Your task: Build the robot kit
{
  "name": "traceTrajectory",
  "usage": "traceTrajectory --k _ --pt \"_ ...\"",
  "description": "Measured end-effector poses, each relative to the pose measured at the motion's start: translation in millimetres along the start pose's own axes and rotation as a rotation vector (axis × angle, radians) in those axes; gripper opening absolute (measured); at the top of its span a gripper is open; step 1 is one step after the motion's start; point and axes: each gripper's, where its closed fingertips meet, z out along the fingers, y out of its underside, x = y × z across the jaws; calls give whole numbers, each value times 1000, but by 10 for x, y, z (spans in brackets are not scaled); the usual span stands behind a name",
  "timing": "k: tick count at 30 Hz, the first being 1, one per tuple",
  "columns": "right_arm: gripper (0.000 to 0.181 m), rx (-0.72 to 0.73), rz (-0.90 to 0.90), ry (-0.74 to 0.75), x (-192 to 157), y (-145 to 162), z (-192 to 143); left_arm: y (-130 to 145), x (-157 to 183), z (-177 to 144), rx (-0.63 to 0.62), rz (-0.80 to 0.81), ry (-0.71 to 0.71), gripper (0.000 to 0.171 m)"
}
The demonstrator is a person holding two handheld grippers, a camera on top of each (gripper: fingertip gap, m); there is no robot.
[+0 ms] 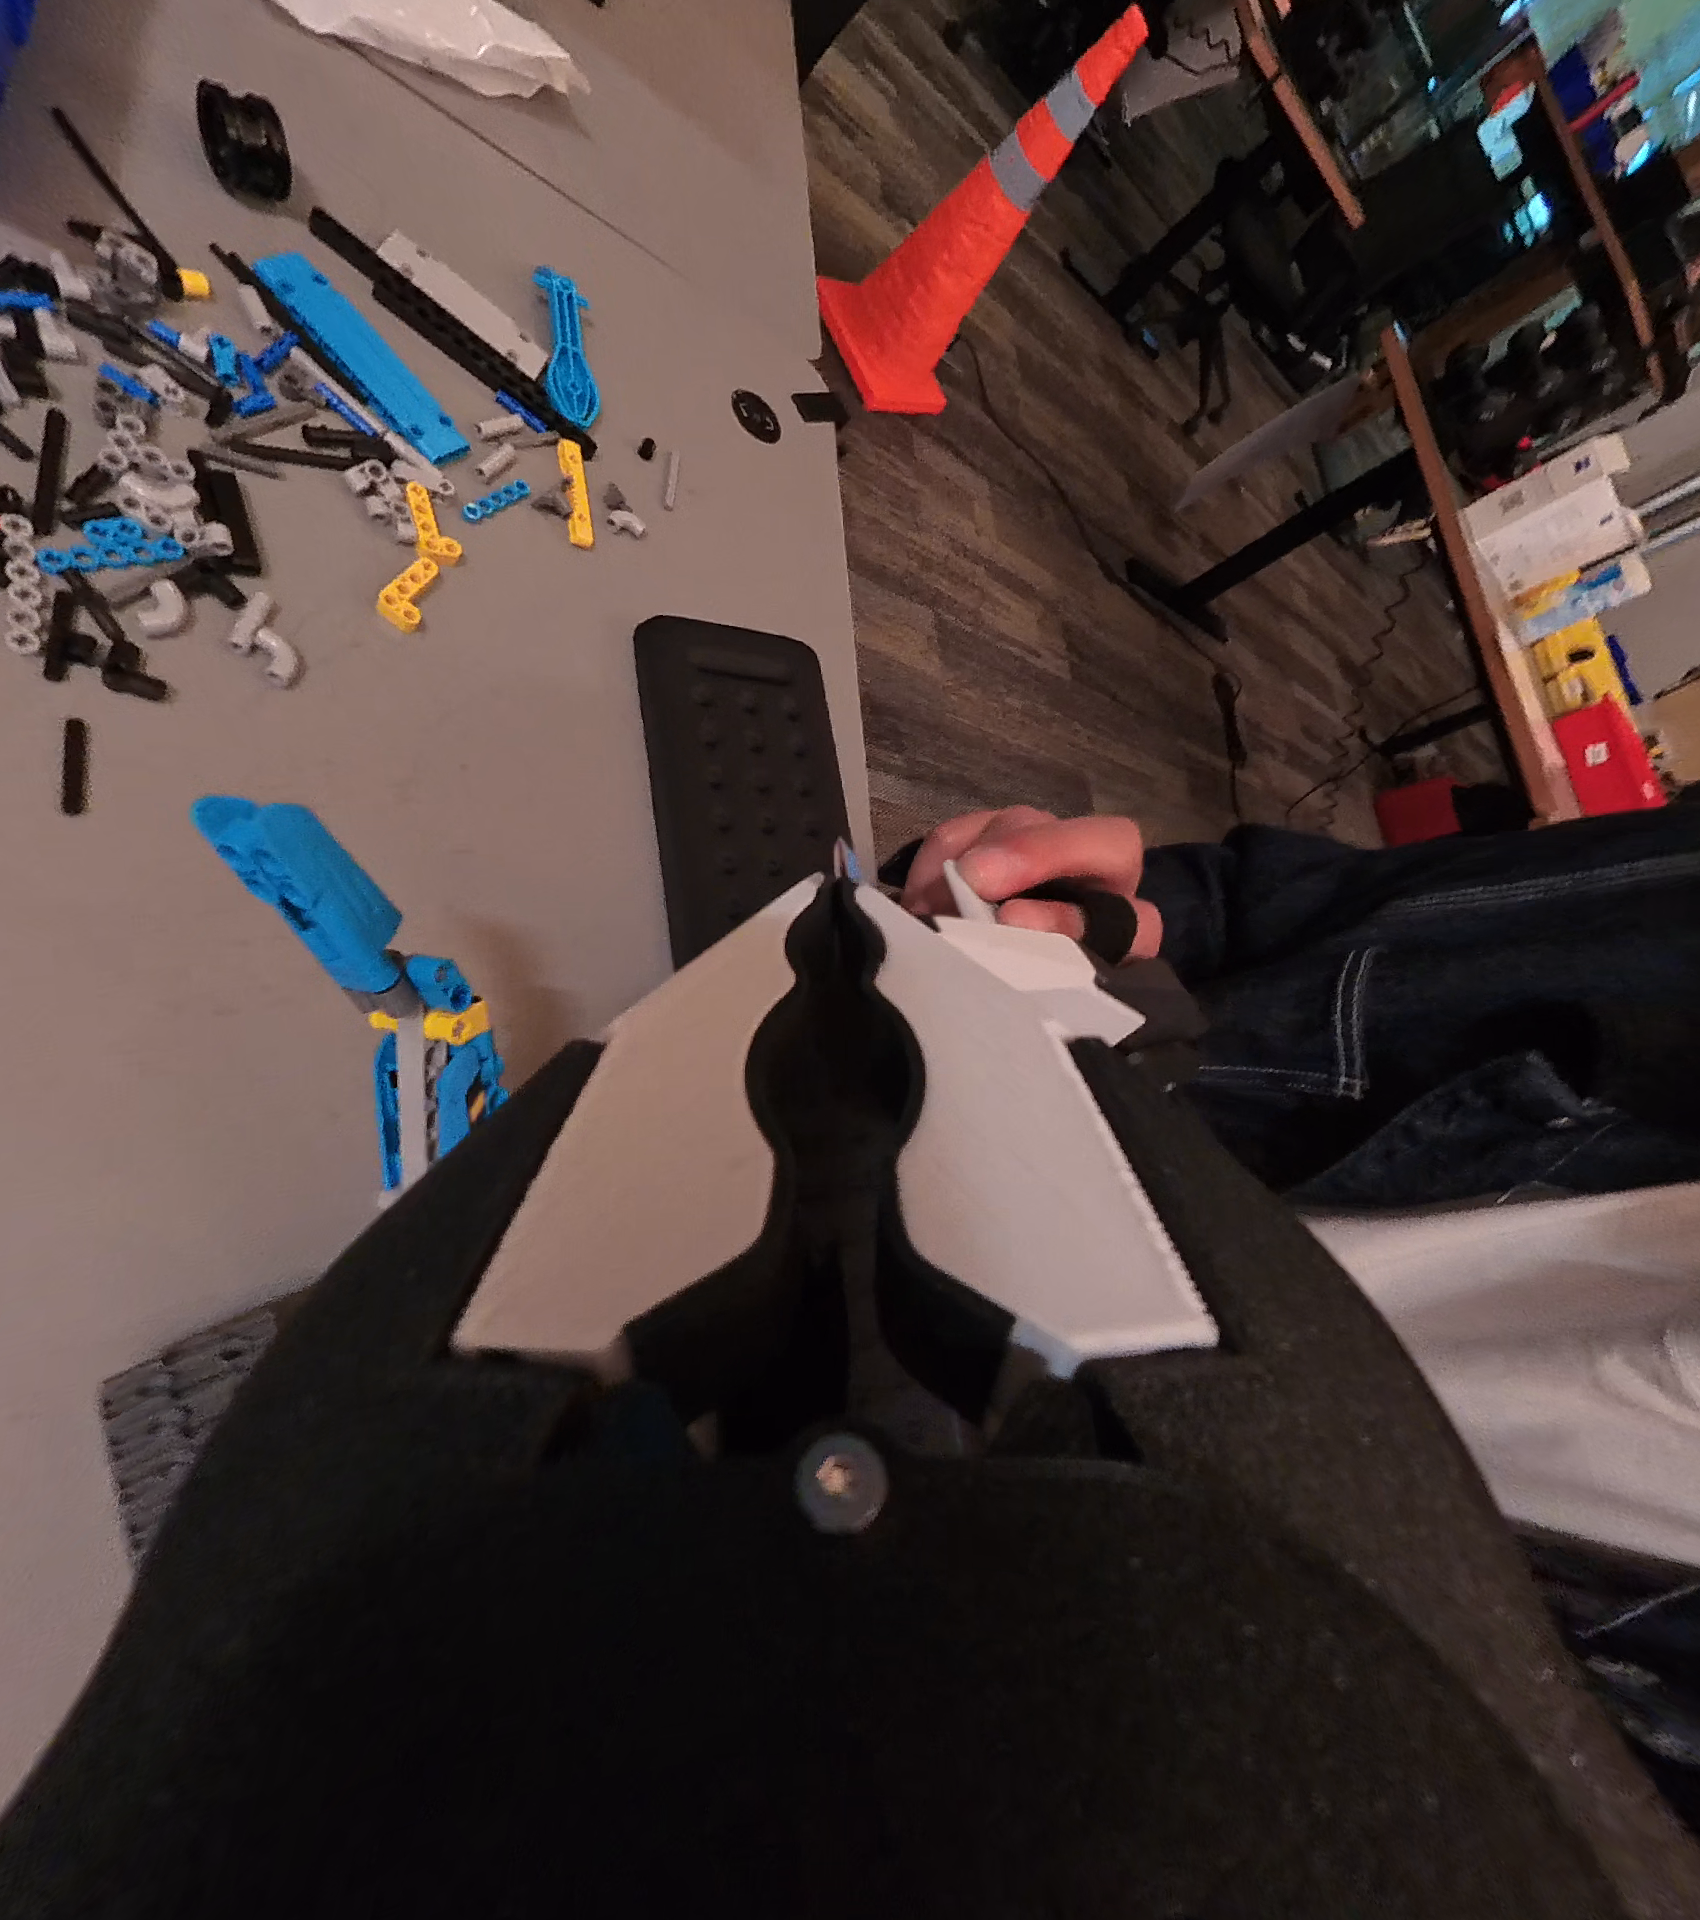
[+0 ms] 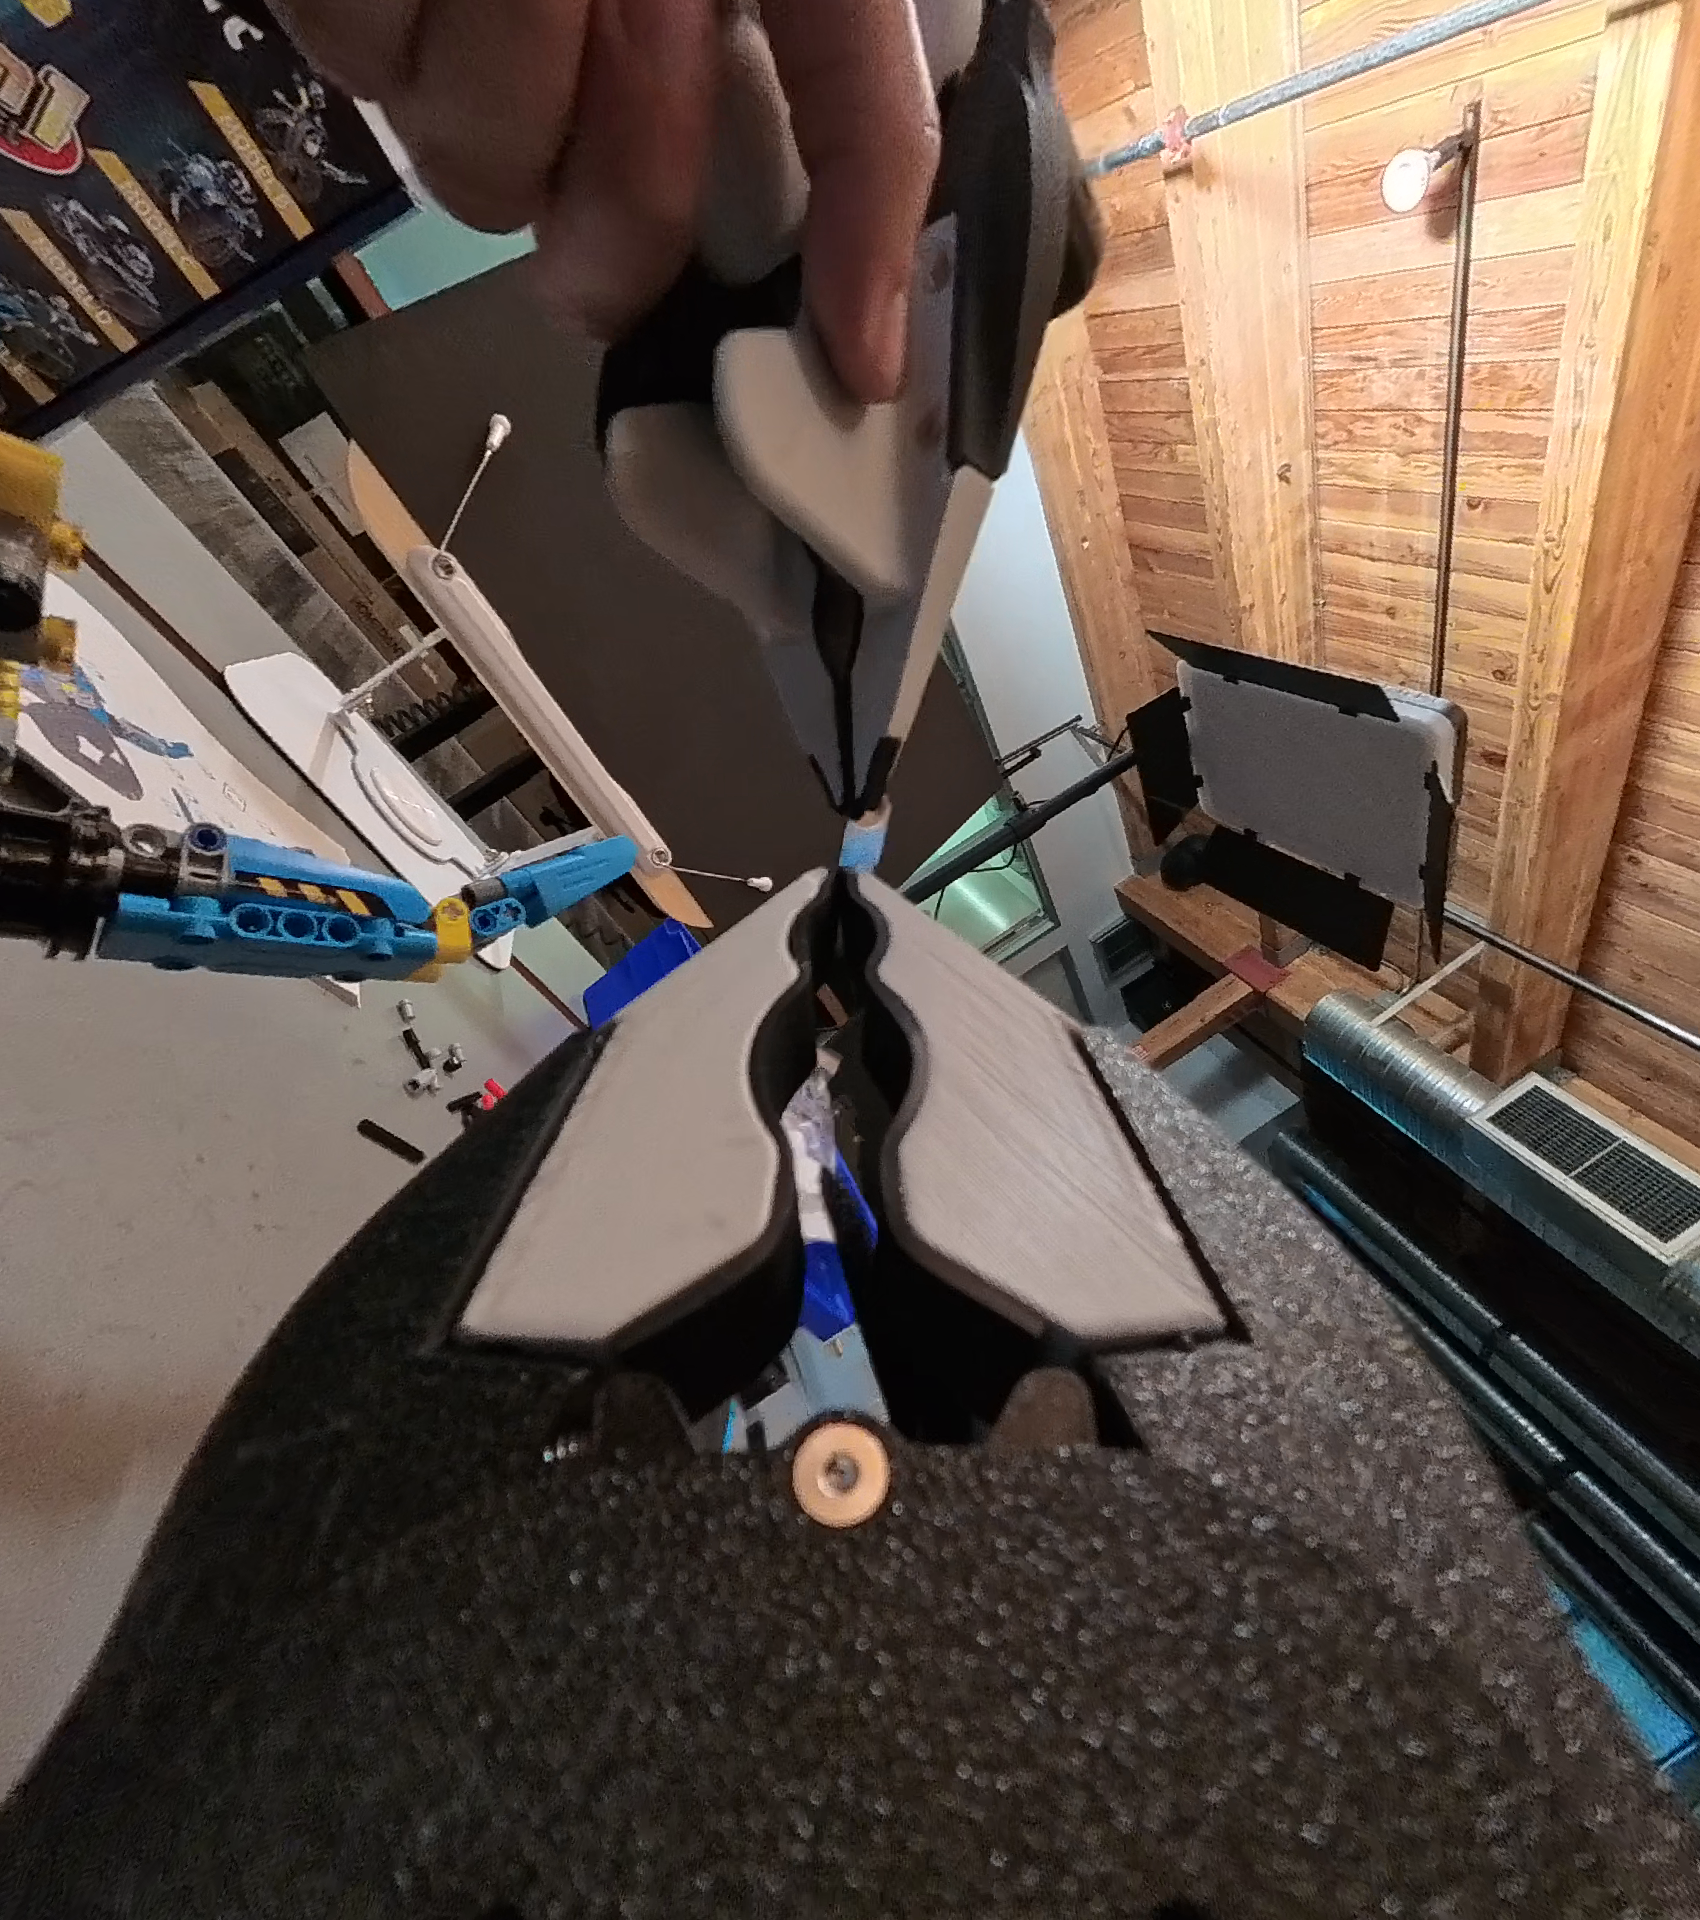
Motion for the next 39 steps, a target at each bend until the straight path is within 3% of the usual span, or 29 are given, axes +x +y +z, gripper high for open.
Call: traceTrajectory --k 6,8,11,13,17,19,21,22,24,27,31,39 --pt "5 0 93 -143 -218 5 -20 70 -29 16 -65 224 -93 0" --pt "23 -15 198 -256 -343 9 -36 47 -56 3 -57 247 -109 0" --pt "31 -17 350 -353 -406 20 -41 22 -227 -61 -69 304 -184 0" --pt "35 -14 545 -453 -413 48 -37 66 -344 -114 -113 328 -192 0" --pt "50 41 1047 -926 -475 149 69 87 -491 -220 -156 314 -98 0" --pt "60 56 1243 -1160 -454 248 251 109 -542 -252 -201 314 -44 0" --pt "53 84 1404 -1374 -445 317 427 73 -597 -277 -222 313 -14 0" --pt "61 88 1471 -1438 -459 336 525 98 -578 -283 -256 300 31 0" --pt "61 133 1571 -1495 -490 311 635 70 -634 -264 -273 320 44 0" --pt "65 129 1566 -1469 -699 302 648 107 -656 -203 -318 324 91 0" --pt "56 148 1517 -1393 -691 308 634 -17 -684 -182 -222 276 134 0" --pt "53 109 1557 -1431 -785 391 627 -16 -751 -426 -78 289 201 0"
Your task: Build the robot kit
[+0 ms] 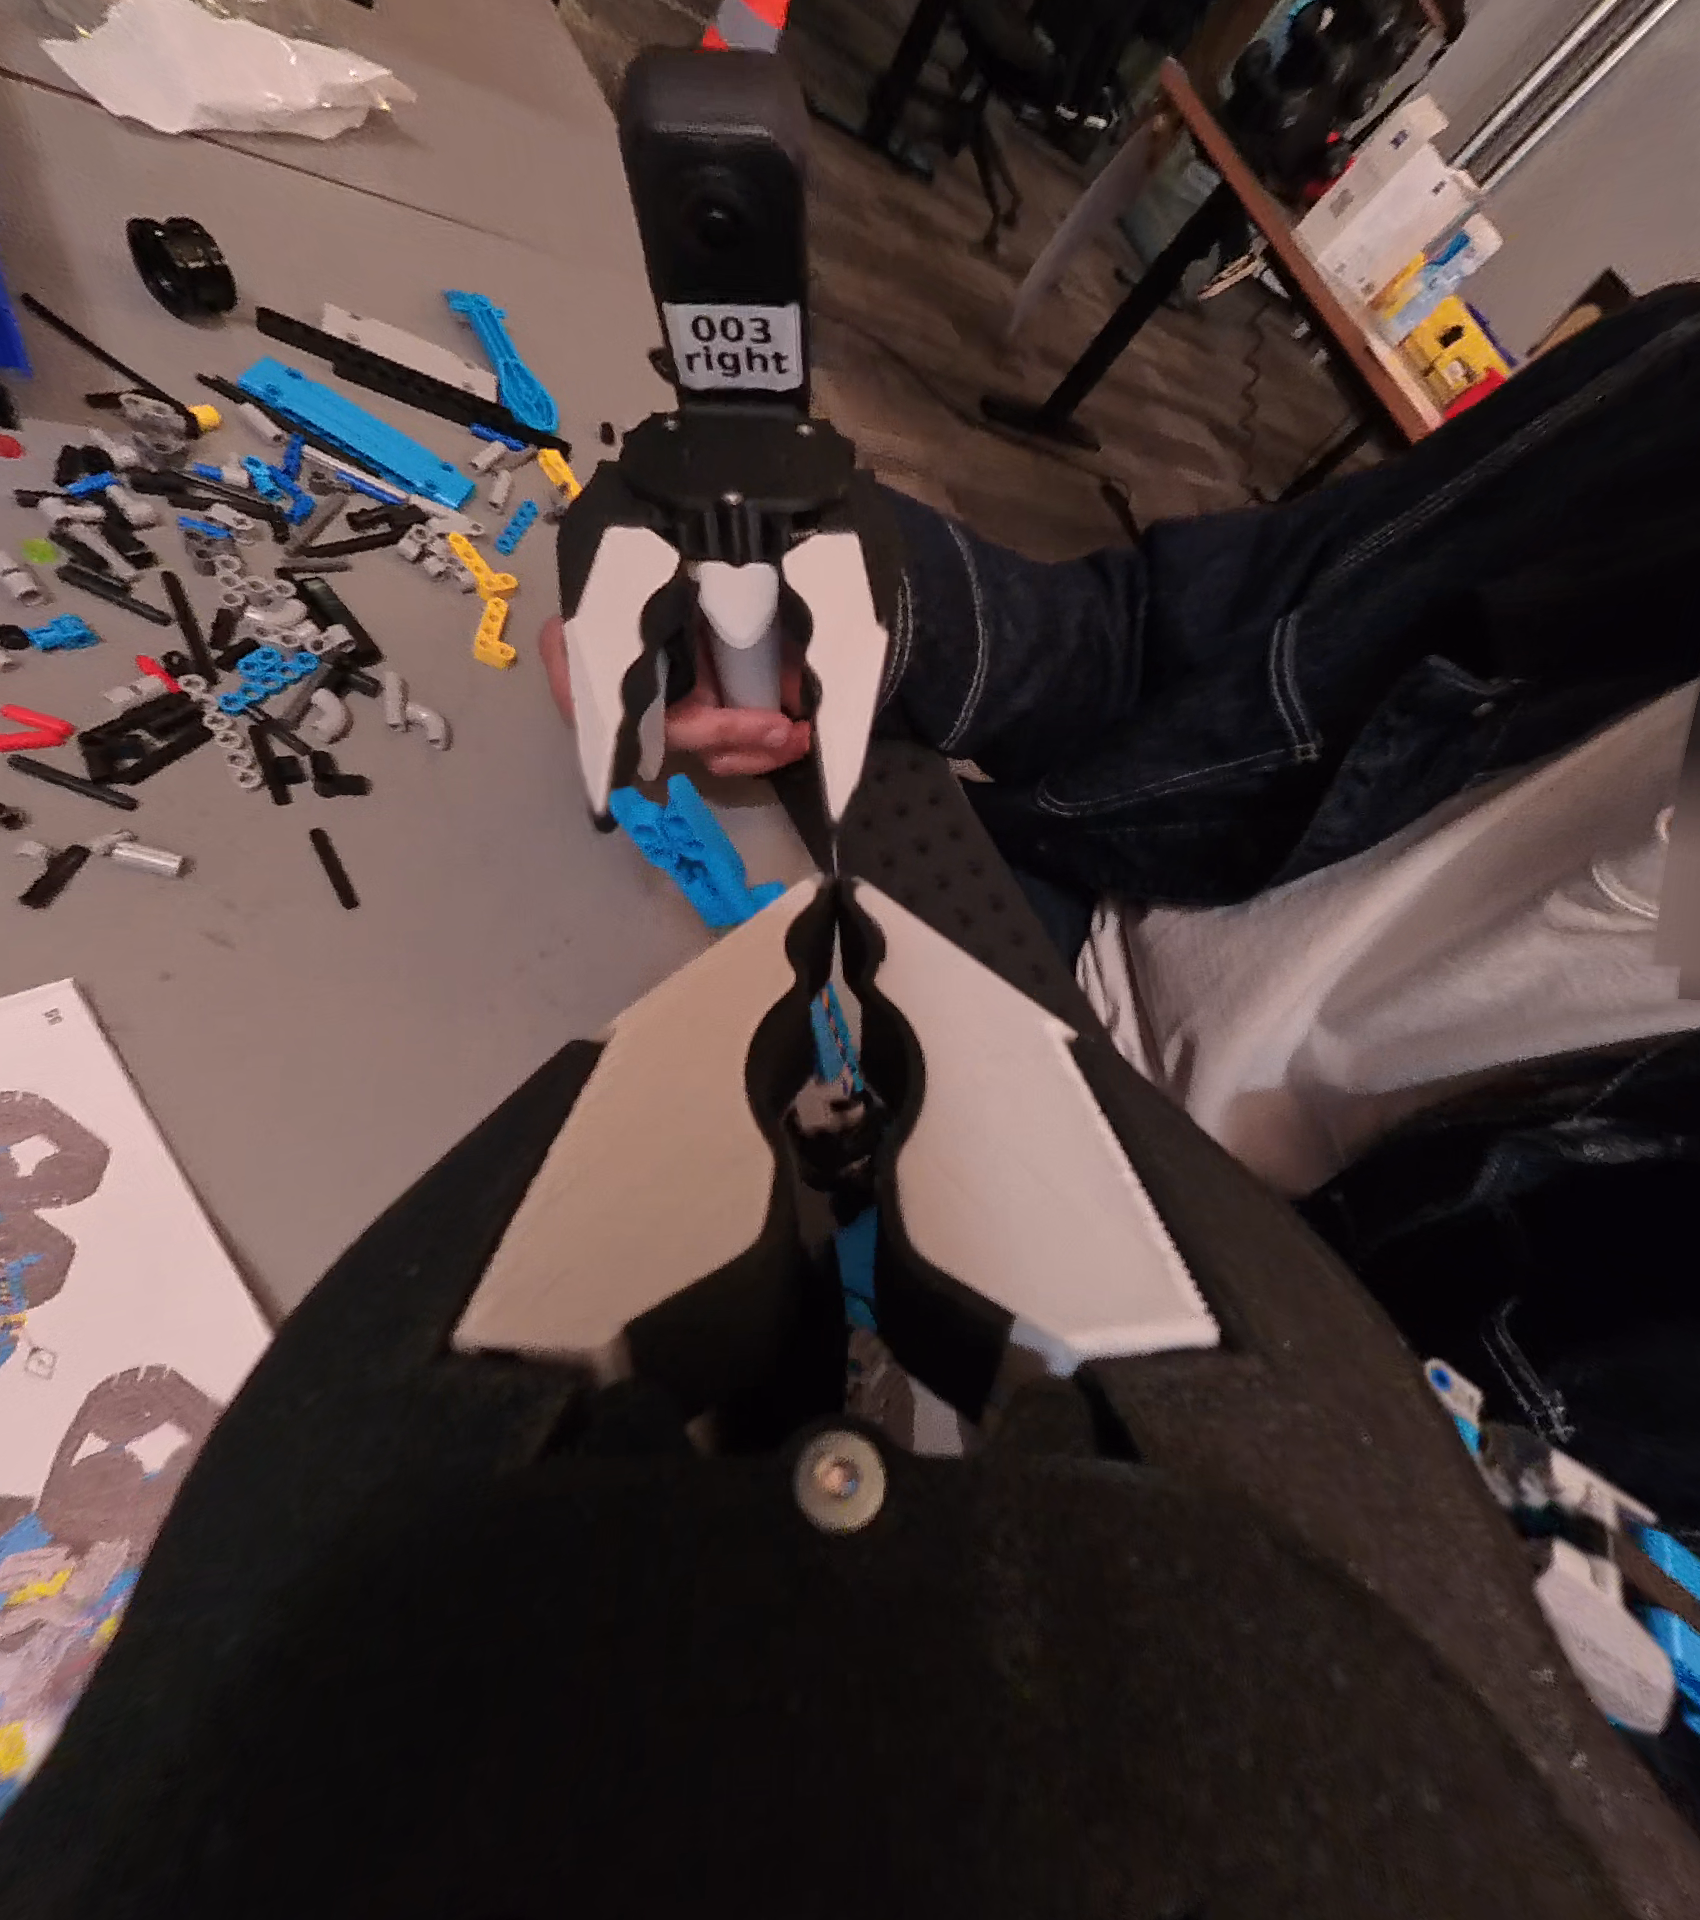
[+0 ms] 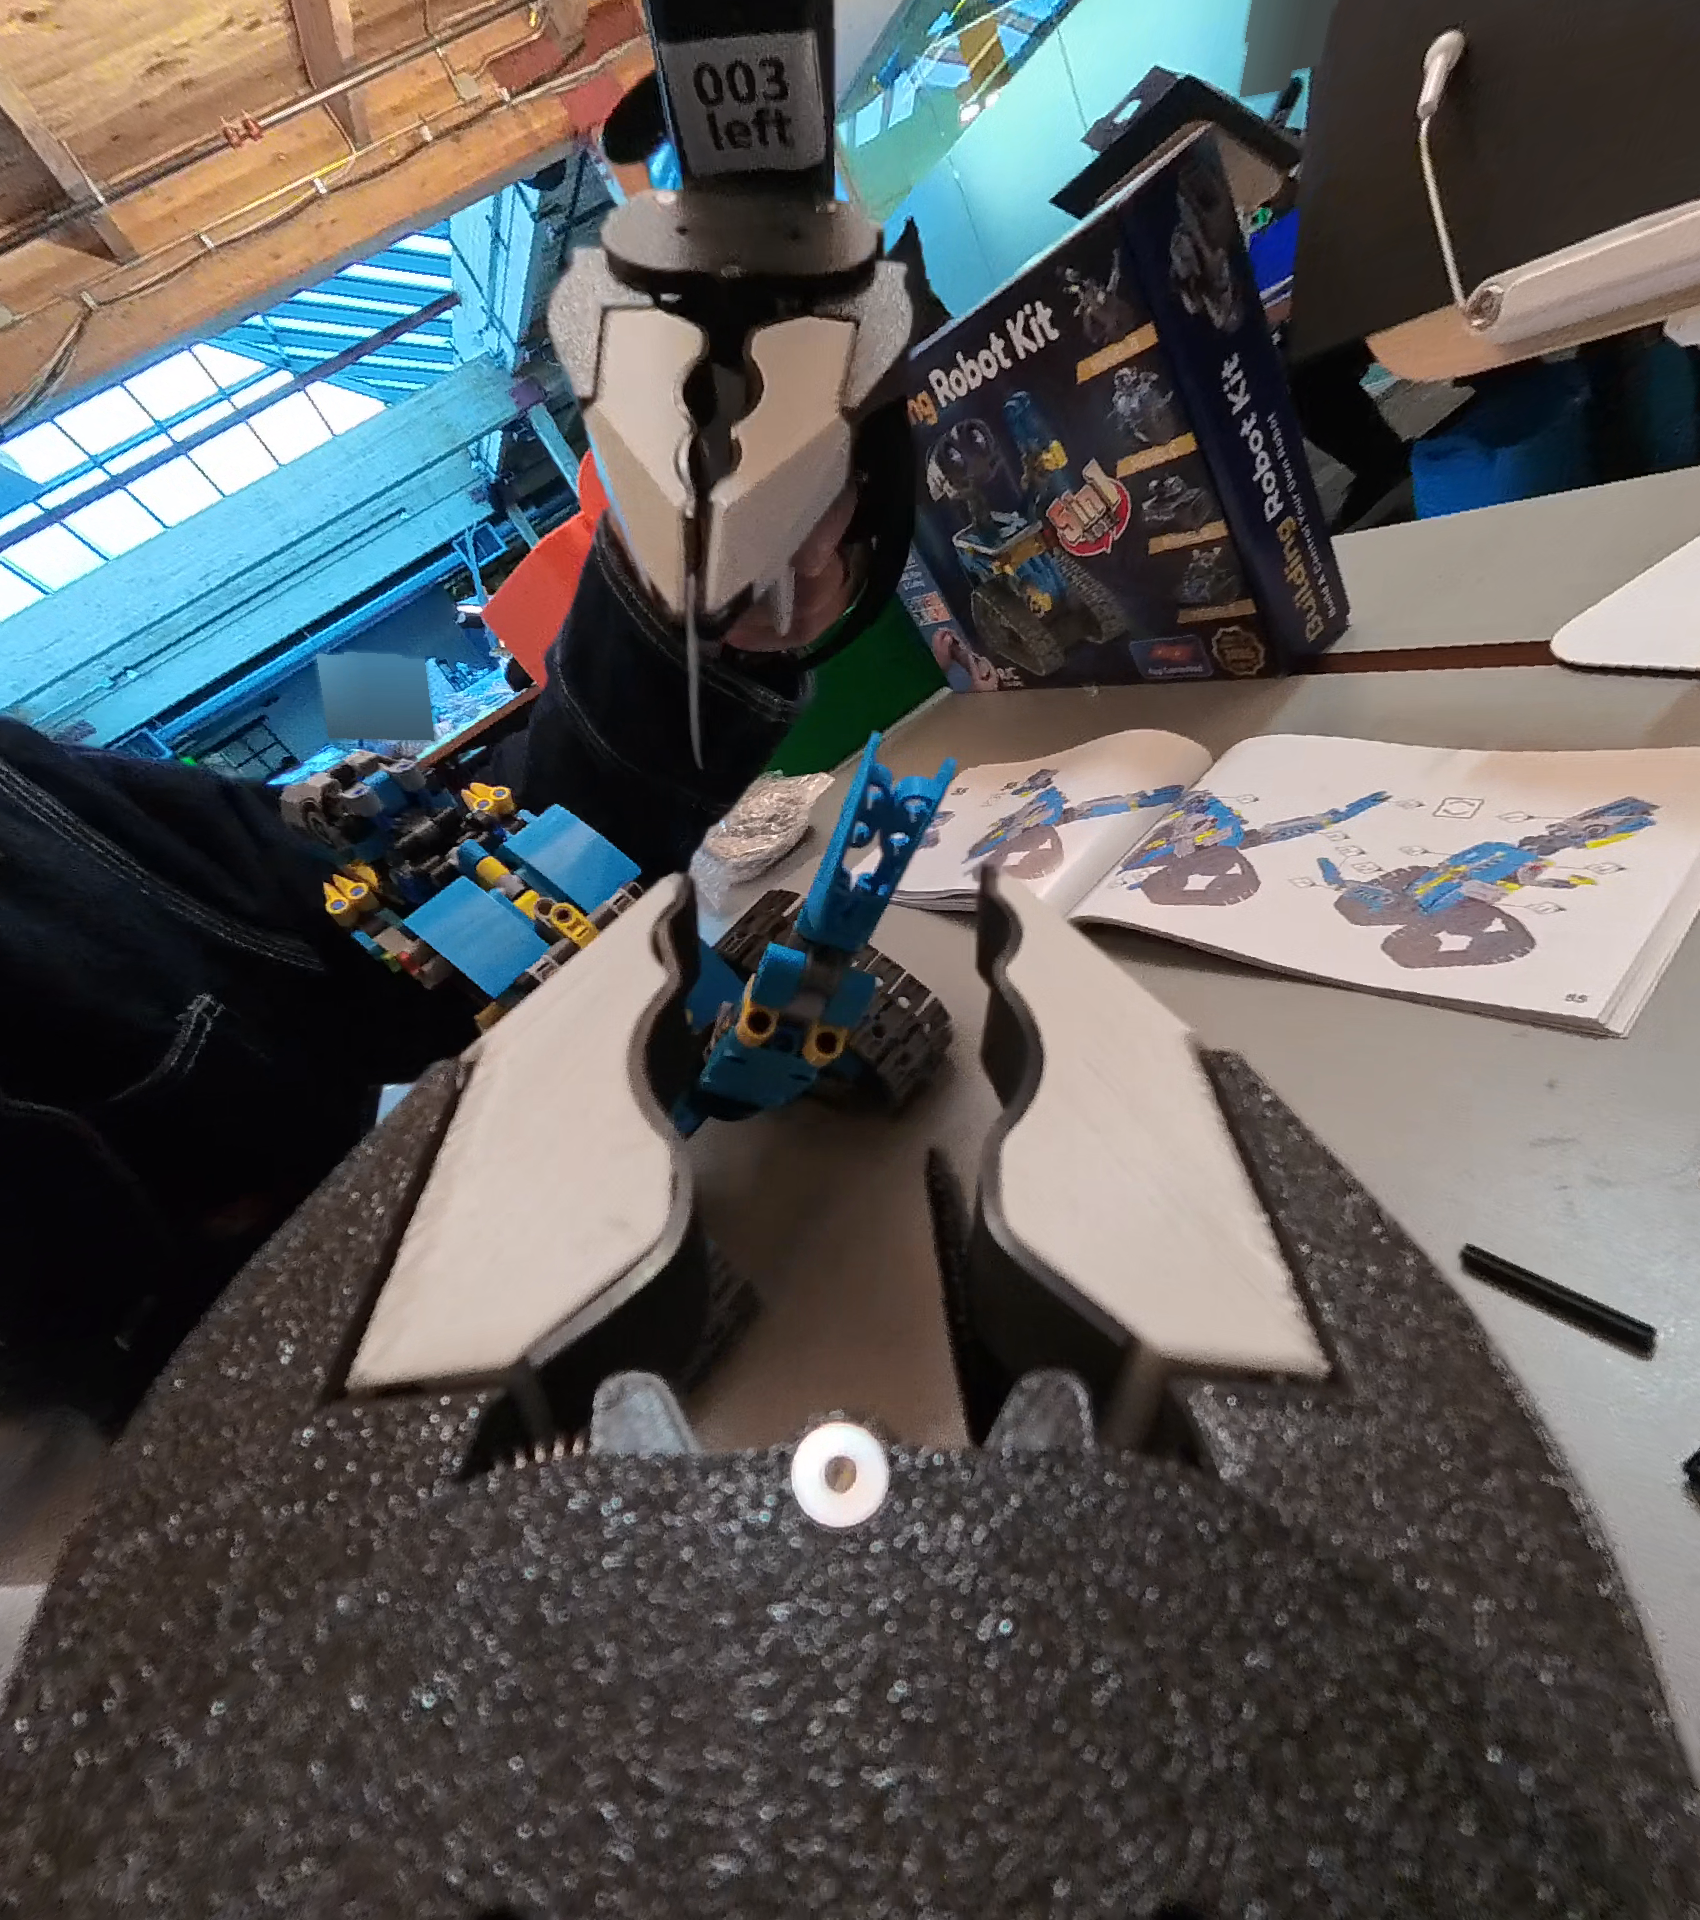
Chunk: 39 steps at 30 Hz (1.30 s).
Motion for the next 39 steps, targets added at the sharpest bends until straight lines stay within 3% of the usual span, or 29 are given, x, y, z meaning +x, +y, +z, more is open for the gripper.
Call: traceTrajectory --k 4,11,17,24,29,32,35,37,39 --pt "47 -5 -19 18 17 20 -3 -33 23 -220 114 39 -28 0" --pt "46 25 2 120 116 -72 -45 -49 -25 -442 135 20 -150 0" --pt "46 42 63 453 225 -124 -120 -77 22 -562 144 42 -230 0" --pt "45 -152 -41 668 143 9 90 -77 27 -689 135 64 -326 0" --pt "43 -96 -70 685 180 -9 78 -128 130 -942 180 94 -384 0" --pt "45 57 -128 564 79 -54 148 -136 170 -1030 194 109 -401 0" --pt "47 219 -225 544 27 -133 139 -132 158 -1079 198 108 -413 0" --pt "57 182 -276 524 -17 -128 186 -140 160 -1102 208 105 -408 0" --pt "49 166 -357 588 46 -115 128 -134 133 -1120 208 102 -419 0"
